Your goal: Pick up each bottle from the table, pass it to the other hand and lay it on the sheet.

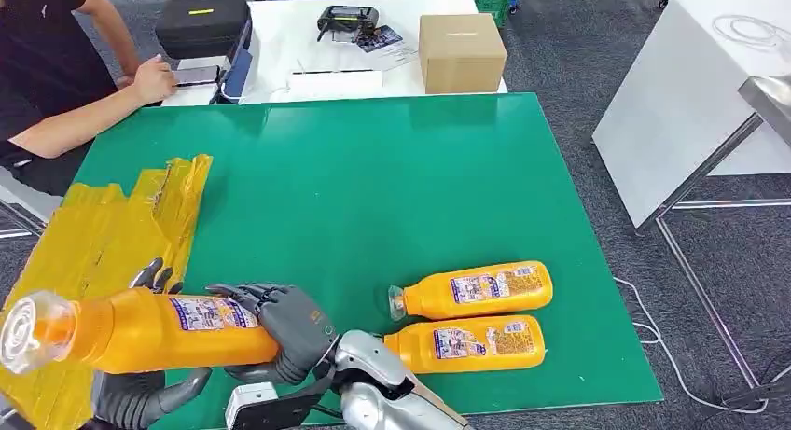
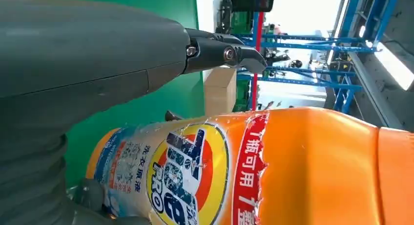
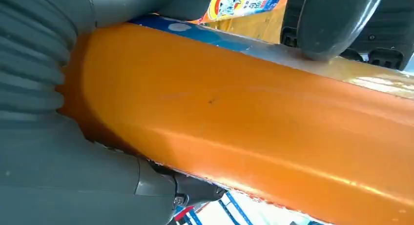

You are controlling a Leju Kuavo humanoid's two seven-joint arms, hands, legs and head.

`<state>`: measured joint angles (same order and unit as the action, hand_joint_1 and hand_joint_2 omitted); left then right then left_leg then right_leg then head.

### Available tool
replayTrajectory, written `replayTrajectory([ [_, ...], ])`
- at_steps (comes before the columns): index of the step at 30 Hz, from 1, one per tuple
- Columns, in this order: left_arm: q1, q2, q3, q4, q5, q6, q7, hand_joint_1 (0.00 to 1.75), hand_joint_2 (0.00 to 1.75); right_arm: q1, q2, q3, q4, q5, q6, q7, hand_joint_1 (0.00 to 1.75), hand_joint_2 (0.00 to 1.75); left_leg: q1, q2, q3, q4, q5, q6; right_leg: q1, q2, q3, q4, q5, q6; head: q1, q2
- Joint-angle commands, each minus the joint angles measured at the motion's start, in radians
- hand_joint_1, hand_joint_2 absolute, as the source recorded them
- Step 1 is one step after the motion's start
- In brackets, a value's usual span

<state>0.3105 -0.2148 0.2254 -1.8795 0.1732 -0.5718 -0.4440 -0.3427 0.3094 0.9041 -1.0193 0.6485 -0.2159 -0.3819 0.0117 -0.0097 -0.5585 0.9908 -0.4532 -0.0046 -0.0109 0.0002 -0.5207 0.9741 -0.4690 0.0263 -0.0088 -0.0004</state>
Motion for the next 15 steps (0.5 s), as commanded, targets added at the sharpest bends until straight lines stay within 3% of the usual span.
replayTrajectory([
  [1,0.013,0.003,-0.035,0.011,0.068,-0.061,0.013,0.00,1.75,0.043,-0.027,-0.117,-0.062,-0.141,-0.066,0.002,1.75,1.75,0.000,-0.002,0.001,-0.001,0.000,0.000,0.000,-0.002,0.002,-0.001,0.000,0.000,0.000,0.000],
  [15,0.011,-0.007,-0.019,0.013,0.061,-0.078,0.012,0.00,1.75,0.055,-0.019,-0.143,-0.073,-0.116,-0.033,0.005,1.75,1.75,0.000,-0.001,0.001,-0.001,0.000,0.001,0.000,-0.001,0.002,-0.001,0.000,0.000,0.000,0.000],
])
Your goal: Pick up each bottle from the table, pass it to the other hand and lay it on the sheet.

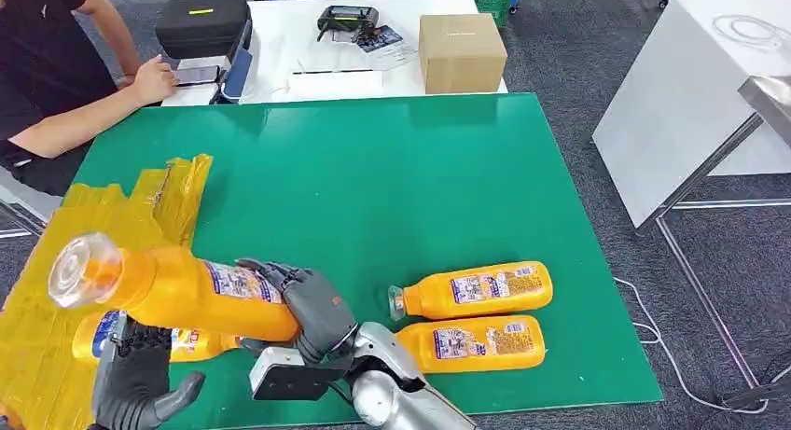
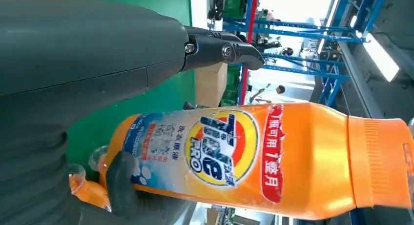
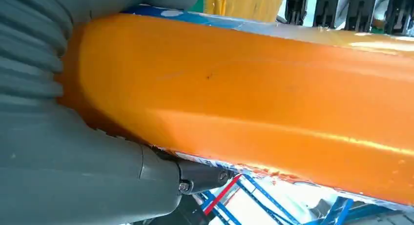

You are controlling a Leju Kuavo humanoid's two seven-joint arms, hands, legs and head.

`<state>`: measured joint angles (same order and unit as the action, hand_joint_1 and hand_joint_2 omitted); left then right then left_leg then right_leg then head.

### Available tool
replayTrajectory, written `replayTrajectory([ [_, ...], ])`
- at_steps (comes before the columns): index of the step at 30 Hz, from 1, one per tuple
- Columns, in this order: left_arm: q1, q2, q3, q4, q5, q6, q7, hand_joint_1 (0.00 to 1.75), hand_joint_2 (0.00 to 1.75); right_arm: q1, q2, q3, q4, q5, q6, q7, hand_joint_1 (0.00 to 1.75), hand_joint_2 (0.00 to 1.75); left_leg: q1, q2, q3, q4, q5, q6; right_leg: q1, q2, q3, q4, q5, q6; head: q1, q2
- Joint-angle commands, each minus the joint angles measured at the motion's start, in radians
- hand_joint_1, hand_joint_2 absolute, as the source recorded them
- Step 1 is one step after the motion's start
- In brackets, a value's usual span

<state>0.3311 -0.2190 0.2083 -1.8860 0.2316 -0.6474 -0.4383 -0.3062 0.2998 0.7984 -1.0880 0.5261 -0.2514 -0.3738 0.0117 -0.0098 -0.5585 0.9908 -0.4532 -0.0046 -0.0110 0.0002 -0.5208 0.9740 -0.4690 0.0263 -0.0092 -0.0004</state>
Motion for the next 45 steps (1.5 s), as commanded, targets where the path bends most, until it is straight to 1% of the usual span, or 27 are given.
replayTrajectory([
  [1,-0.010,-0.003,-0.001,0.020,0.004,-0.005,0.007,0.00,1.75,0.018,-0.009,-0.038,-0.005,0.008,0.002,-0.005,1.75,1.75,0.000,-0.001,0.001,-0.001,0.000,0.000,0.000,-0.001,0.001,-0.001,0.000,0.000,0.000,0.000],
  [3,-0.010,-0.003,0.001,0.021,0.004,-0.008,0.008,0.00,1.75,0.019,-0.009,-0.040,-0.005,0.008,0.004,-0.006,1.75,1.75,0.001,0.000,0.003,-0.001,-0.001,0.001,0.001,-0.001,0.005,-0.002,-0.001,-0.001,0.000,0.000],
  [4,-0.010,-0.003,0.001,0.021,0.004,-0.008,0.008,0.00,1.75,0.019,-0.009,-0.040,-0.005,0.008,0.004,-0.006,1.75,1.75,0.000,0.000,0.001,-0.001,0.000,0.000,0.000,-0.001,0.001,-0.001,0.000,0.000,0.000,0.000],
  [6,-0.010,-0.003,0.001,0.021,0.004,-0.008,0.008,0.00,1.75,0.019,-0.009,-0.040,-0.005,0.008,0.004,-0.006,1.75,1.75,0.000,-0.001,0.001,-0.001,0.000,0.001,0.000,-0.001,0.002,-0.001,0.000,0.000,0.000,0.000],
  [8,-0.016,0.000,0.001,0.026,0.007,-0.011,0.008,0.00,1.75,0.011,-0.005,-0.034,0.011,0.011,0.013,-0.006,1.75,1.75,0.001,0.000,0.004,-0.001,-0.001,0.001,0.001,-0.001,0.006,-0.003,-0.001,-0.001,0.000,0.000],
  [10,-0.022,0.004,0.000,0.030,0.016,-0.015,0.011,0.00,1.75,0.002,0.001,-0.012,0.035,0.029,0.027,-0.002,1.75,1.75,0.000,0.000,0.002,-0.001,0.000,0.001,0.001,-0.001,0.003,-0.002,0.000,-0.001,0.000,0.000],
  [13,-0.029,0.009,-0.002,0.035,0.035,-0.018,0.022,0.00,1.75,-0.005,0.013,0.017,0.078,0.052,0.035,0.003,1.75,1.75,0.001,0.000,0.003,-0.001,-0.001,0.000,0.001,-0.001,0.004,-0.002,0.000,-0.001,0.000,0.000],
  [19,-0.029,0.009,-0.002,0.035,0.035,-0.018,0.022,0.00,1.75,-0.005,0.013,0.017,0.078,0.052,0.035,0.003,1.75,1.75,0.000,0.000,0.002,-0.001,0.000,0.000,0.000,0.000,0.002,-0.001,0.000,-0.001,0.000,0.000],
  [21,-0.029,0.009,-0.002,0.035,0.035,-0.018,0.022,0.00,1.75,-0.005,0.013,0.017,0.078,0.052,0.035,0.003,1.75,1.75,0.001,0.001,0.005,-0.001,-0.001,0.001,0.002,0.000,0.006,-0.003,-0.001,-0.001,0.000,0.000],
  [22,-0.029,0.009,-0.002,0.035,0.035,-0.018,0.022,0.00,1.75,-0.005,0.013,0.017,0.078,0.052,0.035,0.003,1.75,1.75,0.000,0.000,0.002,-0.001,0.000,0.000,0.000,0.000,0.002,-0.001,0.000,0.000,0.000,0.000],
  [24,-0.029,0.009,-0.002,0.035,0.035,-0.018,0.022,0.00,1.75,-0.005,0.013,0.017,0.078,0.052,0.035,0.003,1.75,1.75,0.000,0.000,0.003,-0.001,-0.001,0.000,0.001,0.000,0.004,-0.002,-0.001,-0.001,0.000,0.000],
  [25,-0.030,0.012,-0.006,0.037,0.051,-0.022,0.027,0.00,1.75,-0.008,0.014,0.026,0.091,0.058,0.045,0.002,1.75,1.75,0.000,0.000,0.002,-0.001,0.000,0.000,0.000,0.000,0.002,-0.001,0.000,0.000,0.000,0.000],
  [26,-0.032,0.014,-0.008,0.041,0.068,-0.023,0.038,0.00,1.75,-0.014,0.018,0.045,0.114,0.076,0.057,0.003,1.75,1.75,0.001,0.001,0.005,-0.001,-0.001,0.001,0.001,0.000,0.006,-0.002,-0.001,-0.001,0.000,0.000],
  [27,-0.035,0.015,-0.010,0.044,0.086,-0.023,0.049,0.00,1.75,-0.015,0.027,0.060,0.142,0.089,0.062,0.000,1.75,1.75,0.000,0.001,0.003,-0.001,-0.001,0.000,0.001,0.000,0.004,-0.002,0.000,-0.001,0.000,0.000],
  [29,-0.040,0.019,-0.019,0.054,0.139,-0.028,0.078,0.00,1.75,-0.021,0.049,0.103,0.214,0.122,0.058,-0.013,1.75,1.75,0.000,0.001,0.004,-0.002,0.000,0.000,0.001,0.001,0.005,-0.002,0.000,-0.001,0.000,0.000],
  [34,-0.047,0.013,-0.026,0.060,0.179,-0.022,0.098,0.00,1.75,-0.043,0.049,0.237,0.273,0.084,0.073,0.001,1.75,1.75,0.001,0.002,0.005,-0.002,-0.001,0.000,0.001,0.001,0.005,-0.003,0.000,-0.001,0.001,0.000],
  [38,-0.050,0.008,-0.026,0.063,0.176,-0.012,0.101,0.00,1.75,-0.051,0.049,0.283,0.296,0.067,0.079,0.012,1.75,1.75,0.000,0.000,0.003,-0.002,0.000,0.000,0.000,0.000,0.003,-0.001,0.000,-0.001,0.000,0.000],
  [39,-0.050,0.008,-0.025,0.064,0.174,-0.010,0.102,0.00,1.75,-0.054,0.049,0.292,0.299,0.061,0.077,0.013,1.75,1.75,0.000,0.001,0.004,-0.002,-0.001,0.000,0.000,0.000,0.005,-0.002,-0.001,-0.001,0.000,0.000],
  [45,-0.047,0.007,-0.026,0.068,0.177,-0.011,0.105,0.00,1.75,-0.066,0.049,0.313,0.291,0.046,0.081,0.018,1.75,1.75,0.000,0.000,0.002,-0.001,0.000,0.000,0.000,-0.001,0.002,-0.001,0.000,-0.001,0.000,0.000],
])
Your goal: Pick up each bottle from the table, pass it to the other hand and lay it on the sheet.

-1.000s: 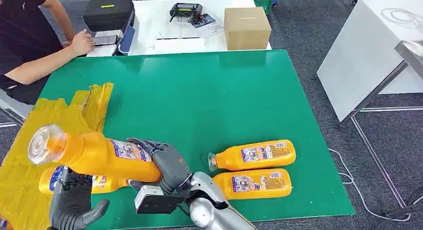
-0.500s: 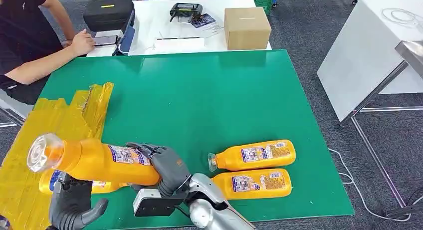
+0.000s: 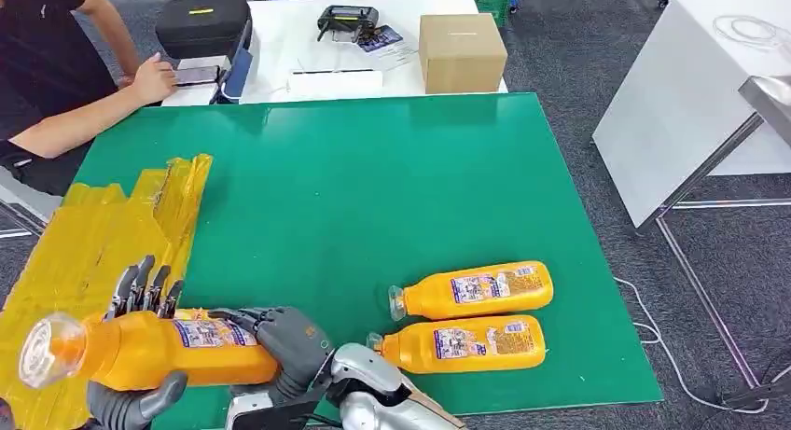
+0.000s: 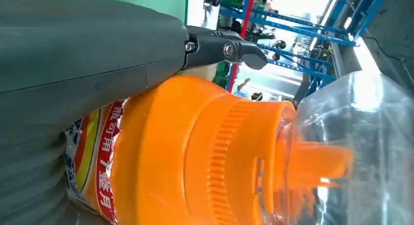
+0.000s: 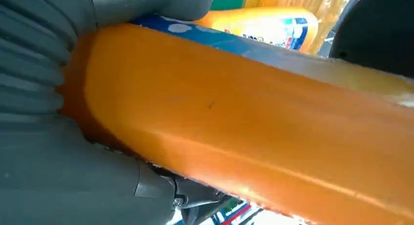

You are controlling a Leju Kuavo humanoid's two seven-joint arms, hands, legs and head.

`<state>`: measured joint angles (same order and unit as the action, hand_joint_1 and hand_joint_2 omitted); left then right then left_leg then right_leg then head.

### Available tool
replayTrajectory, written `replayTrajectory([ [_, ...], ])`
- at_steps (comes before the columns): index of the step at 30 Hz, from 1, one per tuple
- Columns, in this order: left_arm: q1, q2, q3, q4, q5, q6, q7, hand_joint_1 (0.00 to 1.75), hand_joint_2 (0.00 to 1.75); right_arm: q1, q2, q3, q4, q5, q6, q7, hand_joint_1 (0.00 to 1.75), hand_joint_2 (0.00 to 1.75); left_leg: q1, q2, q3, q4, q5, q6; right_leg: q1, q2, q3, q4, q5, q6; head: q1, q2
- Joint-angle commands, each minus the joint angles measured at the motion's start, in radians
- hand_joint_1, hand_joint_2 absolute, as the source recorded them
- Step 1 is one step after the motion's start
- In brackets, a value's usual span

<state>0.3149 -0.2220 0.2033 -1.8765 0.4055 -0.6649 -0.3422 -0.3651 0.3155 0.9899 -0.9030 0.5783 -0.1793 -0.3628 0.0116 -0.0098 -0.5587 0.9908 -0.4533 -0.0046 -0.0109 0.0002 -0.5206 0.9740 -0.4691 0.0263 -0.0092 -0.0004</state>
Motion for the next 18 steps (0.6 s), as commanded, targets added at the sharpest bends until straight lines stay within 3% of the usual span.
replayTrajectory([
  [1,-0.030,0.010,-0.021,0.059,0.003,0.007,0.009,0.00,1.75,-0.007,0.034,0.123,0.106,-0.007,0.008,0.008,1.75,1.75,0.000,0.000,0.003,-0.002,0.000,0.000,0.001,-0.001,0.003,-0.002,0.000,-0.001,0.000,0.000],
  [8,-0.012,0.004,-0.018,0.044,-0.005,0.003,0.011,0.00,1.75,0.002,0.034,0.115,0.155,-0.008,-0.017,-0.027,1.75,1.75,0.000,-0.001,0.003,-0.002,0.000,0.000,0.000,-0.001,0.003,-0.002,0.000,-0.001,0.000,0.000],
  [9,-0.012,0.004,-0.018,0.044,-0.005,0.003,0.011,0.09,1.75,0.002,0.034,0.115,0.155,-0.008,-0.017,-0.027,1.75,1.75,0.000,-0.001,0.002,-0.002,0.000,0.000,0.000,-0.001,0.003,-0.002,0.000,-0.001,0.000,0.000],
  [10,-0.010,0.006,-0.014,0.041,0.004,-0.003,0.009,1.75,1.75,0.002,0.034,0.112,0.152,-0.008,-0.015,-0.026,1.75,1.75,0.000,-0.001,0.004,-0.002,0.000,0.000,0.001,-0.002,0.004,-0.003,0.000,-0.001,0.000,0.000],
  [18,-0.011,0.003,-0.008,0.040,0.010,-0.015,0.011,1.75,1.75,0.005,0.034,0.086,0.141,0.003,-0.017,-0.021,1.75,1.75,0.001,-0.001,0.004,-0.001,-0.001,0.001,0.001,-0.002,0.005,-0.002,-0.001,-0.001,0.000,0.000],
])
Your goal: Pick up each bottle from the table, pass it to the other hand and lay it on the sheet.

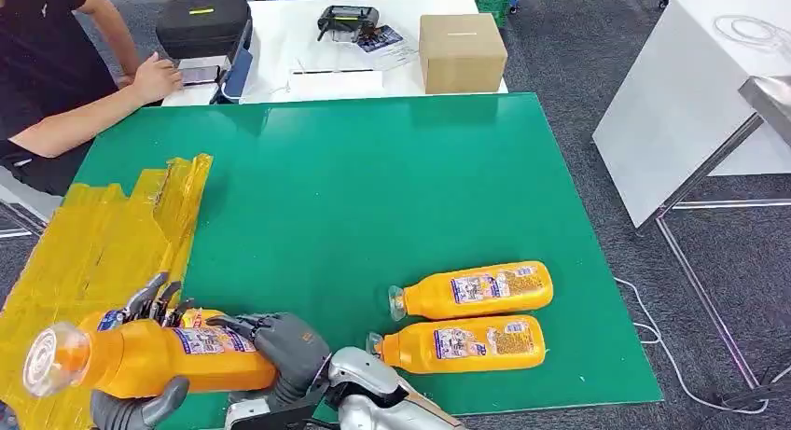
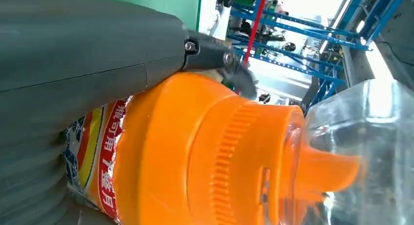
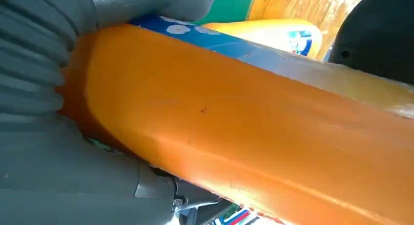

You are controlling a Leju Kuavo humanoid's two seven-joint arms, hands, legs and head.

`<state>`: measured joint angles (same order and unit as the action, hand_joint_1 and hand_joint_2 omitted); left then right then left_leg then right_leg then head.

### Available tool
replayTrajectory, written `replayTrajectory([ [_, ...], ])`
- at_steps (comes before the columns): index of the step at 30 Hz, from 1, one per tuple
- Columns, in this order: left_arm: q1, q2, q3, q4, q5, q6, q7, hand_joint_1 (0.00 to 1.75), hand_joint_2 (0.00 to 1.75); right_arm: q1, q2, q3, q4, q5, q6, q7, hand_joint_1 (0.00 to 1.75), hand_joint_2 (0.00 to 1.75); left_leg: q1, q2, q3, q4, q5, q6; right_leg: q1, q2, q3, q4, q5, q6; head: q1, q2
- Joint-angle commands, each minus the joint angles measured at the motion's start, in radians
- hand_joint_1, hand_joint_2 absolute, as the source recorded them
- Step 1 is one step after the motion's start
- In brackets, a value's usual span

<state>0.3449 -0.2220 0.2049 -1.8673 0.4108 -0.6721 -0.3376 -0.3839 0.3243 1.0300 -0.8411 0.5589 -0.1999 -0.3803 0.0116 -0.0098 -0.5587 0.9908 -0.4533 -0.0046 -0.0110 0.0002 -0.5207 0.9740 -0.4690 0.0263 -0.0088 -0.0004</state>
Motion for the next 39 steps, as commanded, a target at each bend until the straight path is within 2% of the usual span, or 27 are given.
replayTrajectory([
  [1,-0.041,0.003,-0.009,0.031,0.005,-0.008,0.007,1.75,1.75,0.024,0.025,0.046,0.080,0.022,0.003,-0.004,1.75,1.75,0.001,-0.001,0.004,-0.002,-0.001,0.001,0.001,-0.001,0.005,-0.003,-0.001,-0.001,0.000,0.000],
  [22,-0.041,0.003,-0.009,0.031,0.005,-0.008,0.007,1.75,1.75,0.024,0.025,0.046,0.080,0.022,0.003,-0.004,1.75,1.75,0.000,-0.001,0.003,-0.001,0.000,0.000,0.000,-0.002,0.003,-0.002,0.000,-0.001,0.000,0.000],
  [34,-0.038,0.006,0.008,0.022,-0.009,-0.039,-0.014,1.75,1.75,0.024,0.025,-0.075,-0.006,0.020,-0.016,0.031,1.75,1.75,0.001,-0.001,0.003,0.000,-0.001,0.000,0.001,-0.002,0.003,-0.001,-0.001,-0.001,0.000,0.000],
  [35,-0.036,0.004,0.012,0.017,-0.019,-0.037,-0.019,1.75,1.75,0.024,0.023,-0.087,-0.009,0.029,-0.025,0.038,0.00,1.75,0.001,0.000,0.003,0.000,-0.001,0.001,0.002,-0.002,0.005,-0.002,-0.001,-0.001,0.000,0.000],
  [37,-0.041,0.015,0.034,-0.009,-0.088,-0.005,-0.050,1.75,1.75,0.021,0.015,-0.128,-0.048,0.028,-0.055,0.055,0.00,1.75,0.001,-0.001,0.002,0.000,-0.001,0.000,0.001,-0.002,0.003,-0.001,-0.001,-0.001,0.000,0.000],
  [38,-0.057,0.024,0.053,-0.026,-0.163,0.041,-0.078,1.75,1.75,0.026,0.005,-0.155,-0.095,0.017,-0.042,0.061,0.00,0.00,0.001,0.000,0.001,0.000,-0.001,0.000,0.001,-0.001,0.002,-0.001,-0.001,-0.001,0.000,0.000],
  [39,-0.078,0.035,0.071,-0.047,-0.278,0.113,-0.125,1.75,1.75,0.036,-0.006,-0.181,-0.148,0.011,-0.035,0.065,0.00,0.00,0.001,-0.001,-0.001,0.001,0.000,0.000,0.001,-0.002,0.000,0.000,0.000,-0.001,0.000,0.000],
])
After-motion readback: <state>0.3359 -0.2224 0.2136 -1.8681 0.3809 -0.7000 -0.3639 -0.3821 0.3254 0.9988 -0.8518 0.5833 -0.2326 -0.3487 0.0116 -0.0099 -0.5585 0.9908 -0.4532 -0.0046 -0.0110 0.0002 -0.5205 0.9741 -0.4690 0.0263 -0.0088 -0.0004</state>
